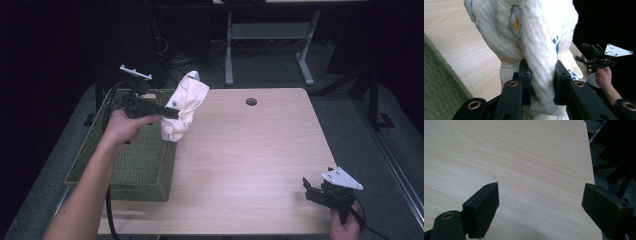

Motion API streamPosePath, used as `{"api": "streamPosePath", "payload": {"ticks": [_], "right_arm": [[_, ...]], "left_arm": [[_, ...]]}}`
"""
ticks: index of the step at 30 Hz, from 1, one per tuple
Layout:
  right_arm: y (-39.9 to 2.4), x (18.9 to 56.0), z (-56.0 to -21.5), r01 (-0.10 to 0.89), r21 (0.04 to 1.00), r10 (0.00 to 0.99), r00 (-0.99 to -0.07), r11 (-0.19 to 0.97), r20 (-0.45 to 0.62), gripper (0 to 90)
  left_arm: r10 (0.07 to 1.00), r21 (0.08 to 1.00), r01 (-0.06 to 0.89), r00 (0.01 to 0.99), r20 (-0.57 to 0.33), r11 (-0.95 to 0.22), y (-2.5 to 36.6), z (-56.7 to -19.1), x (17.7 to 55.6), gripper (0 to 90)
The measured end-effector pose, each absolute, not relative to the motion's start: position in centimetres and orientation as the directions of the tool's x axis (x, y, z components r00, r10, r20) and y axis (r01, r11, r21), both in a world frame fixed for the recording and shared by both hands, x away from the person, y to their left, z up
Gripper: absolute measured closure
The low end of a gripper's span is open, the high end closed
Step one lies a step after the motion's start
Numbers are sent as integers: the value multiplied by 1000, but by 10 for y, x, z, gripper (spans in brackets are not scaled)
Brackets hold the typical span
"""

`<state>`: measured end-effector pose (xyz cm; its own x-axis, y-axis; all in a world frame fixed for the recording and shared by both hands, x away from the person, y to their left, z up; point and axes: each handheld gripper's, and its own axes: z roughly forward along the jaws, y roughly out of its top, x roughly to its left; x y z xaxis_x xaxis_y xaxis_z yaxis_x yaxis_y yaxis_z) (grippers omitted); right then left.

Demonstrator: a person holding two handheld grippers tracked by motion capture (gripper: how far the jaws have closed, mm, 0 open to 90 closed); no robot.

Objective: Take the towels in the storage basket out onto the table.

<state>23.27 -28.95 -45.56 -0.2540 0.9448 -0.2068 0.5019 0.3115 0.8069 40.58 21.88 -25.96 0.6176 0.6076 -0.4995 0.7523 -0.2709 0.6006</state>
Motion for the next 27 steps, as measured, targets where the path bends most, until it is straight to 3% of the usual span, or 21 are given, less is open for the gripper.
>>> {"api": "streamPosePath", "payload": {"ticks": [27], "right_arm": [[-286, 233, -456, 500, 804, 942, -256, 322, -218, 139]], "left_arm": [[579, 569, 735, 660, -479, -368, 144, -295, 420, 728]]}}
